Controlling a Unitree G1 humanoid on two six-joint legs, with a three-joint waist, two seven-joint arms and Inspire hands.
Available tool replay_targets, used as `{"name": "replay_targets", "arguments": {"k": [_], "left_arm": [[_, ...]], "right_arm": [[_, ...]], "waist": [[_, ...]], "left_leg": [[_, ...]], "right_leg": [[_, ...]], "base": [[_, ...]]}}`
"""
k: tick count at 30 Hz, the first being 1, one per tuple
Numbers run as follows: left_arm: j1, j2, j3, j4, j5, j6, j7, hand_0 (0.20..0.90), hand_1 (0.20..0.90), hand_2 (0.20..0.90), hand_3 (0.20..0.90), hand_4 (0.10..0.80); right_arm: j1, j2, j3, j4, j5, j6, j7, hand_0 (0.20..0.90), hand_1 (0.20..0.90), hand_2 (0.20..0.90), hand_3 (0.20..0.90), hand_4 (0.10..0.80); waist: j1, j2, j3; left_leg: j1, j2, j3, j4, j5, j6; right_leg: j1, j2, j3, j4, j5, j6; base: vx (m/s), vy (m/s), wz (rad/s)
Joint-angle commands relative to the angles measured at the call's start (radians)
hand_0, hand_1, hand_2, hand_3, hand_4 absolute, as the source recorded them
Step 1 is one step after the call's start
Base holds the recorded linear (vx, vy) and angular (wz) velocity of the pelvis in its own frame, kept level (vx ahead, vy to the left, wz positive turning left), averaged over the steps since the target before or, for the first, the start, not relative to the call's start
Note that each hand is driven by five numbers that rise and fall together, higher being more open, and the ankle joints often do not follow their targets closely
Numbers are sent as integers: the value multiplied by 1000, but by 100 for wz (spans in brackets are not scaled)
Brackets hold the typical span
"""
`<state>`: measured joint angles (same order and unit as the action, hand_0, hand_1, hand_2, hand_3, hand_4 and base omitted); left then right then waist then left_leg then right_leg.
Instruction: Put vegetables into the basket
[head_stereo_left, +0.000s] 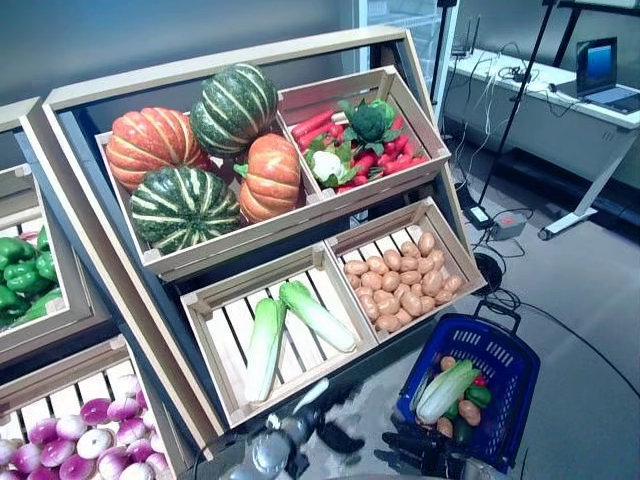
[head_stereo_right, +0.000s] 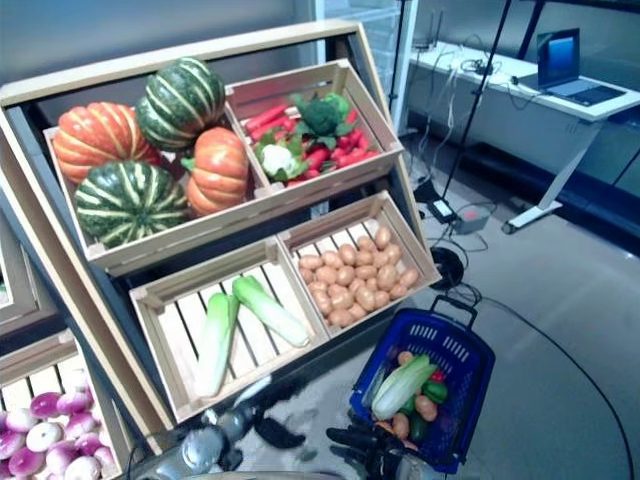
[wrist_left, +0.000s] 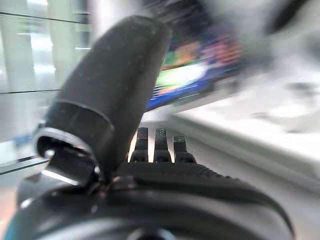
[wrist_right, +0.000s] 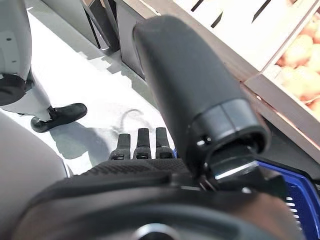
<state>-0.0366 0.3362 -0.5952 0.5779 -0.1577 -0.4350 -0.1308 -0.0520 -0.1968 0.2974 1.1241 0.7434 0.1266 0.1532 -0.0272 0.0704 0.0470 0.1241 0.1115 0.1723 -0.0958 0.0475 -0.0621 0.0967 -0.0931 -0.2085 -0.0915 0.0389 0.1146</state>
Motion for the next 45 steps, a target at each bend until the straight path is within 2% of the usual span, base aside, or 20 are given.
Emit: {"name": "replay_targets", "arguments": {"k": [1, 5, 9, 11, 13, 15, 16, 19, 23, 24, 28, 29, 31, 32, 34, 40, 42, 43, 44, 45], "left_arm": [[-149, 35, 143, -180, -315, -94, -105, 900, 900, 900, 900, 800], [-159, 18, 234, -243, -446, -81, -143, 900, 900, 900, 900, 800], [-192, 14, 275, -244, -362, -109, -6, 900, 900, 900, 900, 800], [-208, 25, 293, -228, -163, -117, 232, 900, 900, 900, 900, 800], [-229, 42, 311, -199, -7, -91, 396, 900, 900, 900, 900, 800], [-242, 54, 326, -186, 108, -70, 505, 900, 900, 900, 900, 800], [-249, 66, 331, -179, 217, -41, 585, 900, 900, 900, 900, 800], [-284, 115, 314, -160, 377, 39, 732, 900, 900, 900, 900, 800], [-371, 135, 280, -104, 365, 90, 818, 900, 900, 900, 900, 800], [-450, 146, 257, -37, 342, 87, 872, 900, 900, 900, 900, 800], [-534, 149, 237, 36, 315, 99, 923, 900, 900, 900, 900, 800], [-583, 148, 226, 78, 299, 105, 941, 900, 900, 900, 900, 800], [-628, 150, 222, 112, 286, 109, 969, 900, 900, 900, 900, 800], [-639, 152, 222, 118, 286, 111, 975, 900, 900, 900, 900, 800], [-701, 164, 219, 158, 265, 131, 1003, 900, 900, 900, 900, 800], [-790, 194, 225, 227, 192, 160, 1008, 900, 900, 900, 900, 800], [-818, 216, 228, 245, 158, 181, 1018, 900, 900, 900, 900, 800], [-826, 222, 231, 252, 150, 186, 1020, 900, 900, 900, 900, 800], [-831, 227, 231, 257, 144, 197, 1025, 900, 900, 900, 900, 800], [-838, 232, 231, 262, 145, 210, 1032, 900, 900, 900, 900, 800]], "right_arm": [[-34, 57, 8, -13, 4, 10, -28, 900, 900, 900, 900, 800], [-16, 70, -5, 0, -5, -7, -25, 900, 900, 900, 900, 800], [-4, 75, -7, -2, -3, 3, -22, 900, 900, 900, 900, 800], [9, 75, -4, -14, 9, 1, -18, 900, 900, 900, 900, 800], [33, 80, 2, -47, 18, -10, -33, 900, 900, 900, 900, 800], [49, 83, 8, -69, 24, -16, -46, 900, 900, 900, 900, 800], [60, 84, 9, -81, 27, -20, -46, 900, 900, 900, 900, 800], [83, 82, 23, -145, 27, -28, -55, 900, 900, 900, 900, 800], [75, 64, 59, -265, 93, -44, -78, 900, 900, 900, 900, 800], [37, 41, 86, -321, 138, -64, -88, 900, 900, 900, 900, 800], [-5, 21, 107, -385, 158, -78, -121, 900, 900, 900, 900, 800], [-32, 8, 110, -401, 160, -79, -132, 900, 900, 900, 900, 800], [-58, -3, 111, -404, 161, -79, -126, 900, 900, 900, 900, 800], [-65, -5, 111, -404, 160, -79, -124, 900, 900, 900, 900, 800], [-92, -23, 113, -401, 161, -83, -123, 900, 900, 900, 900, 800], [-113, -58, 104, -394, 161, -124, -133, 900, 900, 900, 900, 800], [-115, -74, 96, -403, 161, -117, -141, 900, 900, 900, 900, 800], [-117, -77, 94, -402, 160, -117, -140, 900, 900, 900, 900, 800], [-116, -81, 91, -397, 160, -118, -140, 900, 900, 900, 900, 800], [-116, -84, 88, -393, 162, -121, -139, 900, 900, 900, 900, 800]], "waist": [[21, -38, 14], [26, -43, 3], [22, -46, -8], [16, -47, -13], [9, -50, -16], [4, -54, -19], [0, -57, -20], [-16, -64, -9], [-26, -76, 57], [-34, -84, 119], [-53, -85, 177], [-66, -87, 200], [-76, -90, 226], [-78, -91, 229], [-88, -93, 253], [-105, -93, 283], [-113, -95, 296], [-115, -97, 295], [-117, -97, 300], [-117, -97, 301]], "left_leg": [[13, -57, -4, 8, -81, 13], [16, -58, -10, 8, -86, 13], [22, -59, -11, 8, -89, 14], [27, -60, -9, 8, -90, 14], [31, -60, -6, 8, -91, 15], [33, -60, 0, 8, -91, 15], [33, -60, 5, 8, -92, 15], [31, -59, 17, 25, -93, 19], [-93, -49, 5, 214, -130, 20], [-189, -32, 15, 342, -161, 21], [-326, 7, 42, 520, -208, 17], [-403, 28, 41, 609, -241, 19], [-466, 41, 33, 714, -301, 13], [-487, 44, 37, 718, -283, 19], [-578, 59, 25, 847, -334, 21], [-710, 80, -6, 1028, -396, 19], [-752, 88, -28, 1121, -452, 11], [-770, 89, -28, 1120, -428, 19], [-772, 90, -38, 1160, -468, 14], [-780, 91, -42, 1174, -474, 14]], "right_leg": [[34, -11, -12, 4, -27, -6], [40, -15, -20, 4, -29, -7], [46, -14, -18, 4, -34, -10], [50, -12, -13, 4, -37, -10], [55, -12, -13, 4, -39, -11], [56, -13, -14, 4, -40, -10], [56, -14, -15, 4, -41, -10], [45, -15, -7, 42, -55, -12], [-72, -29, 5, 212, -108, -31], [-177, -44, 11, 343, -138, -40], [-316, -69, 20, 526, -194, -58], [-393, -91, 29, 630, -231, -65], [-461, -114, 45, 746, -283, -60], [-484, -118, 43, 749, -266, -67], [-574, -137, 63, 879, -311, -74], [-709, -150, 100, 1043, -365, -77], [-753, -149, 117, 1126, -417, -68], [-771, -147, 116, 1121, -394, -76], [-774, -146, 122, 1158, -430, -68], [-784, -146, 124, 1170, -435, -67]], "base": [[0, 0, 0], [34, 0, 7], [63, 10, 5], [84, 31, 2], [78, 21, -3], [47, 11, -2], [39, 5, 0], [25, 2, 0], [-205, -38, -4], [-440, -21, 7], [-280, 49, 2], [-208, 94, -11], [-171, 110, 5], [-178, 108, 3], [-156, 96, -10], [-59, 40, 0], [-11, 6, -2], [72, 14, -2], [0, 0, 0], [86, 8, -6]]}}
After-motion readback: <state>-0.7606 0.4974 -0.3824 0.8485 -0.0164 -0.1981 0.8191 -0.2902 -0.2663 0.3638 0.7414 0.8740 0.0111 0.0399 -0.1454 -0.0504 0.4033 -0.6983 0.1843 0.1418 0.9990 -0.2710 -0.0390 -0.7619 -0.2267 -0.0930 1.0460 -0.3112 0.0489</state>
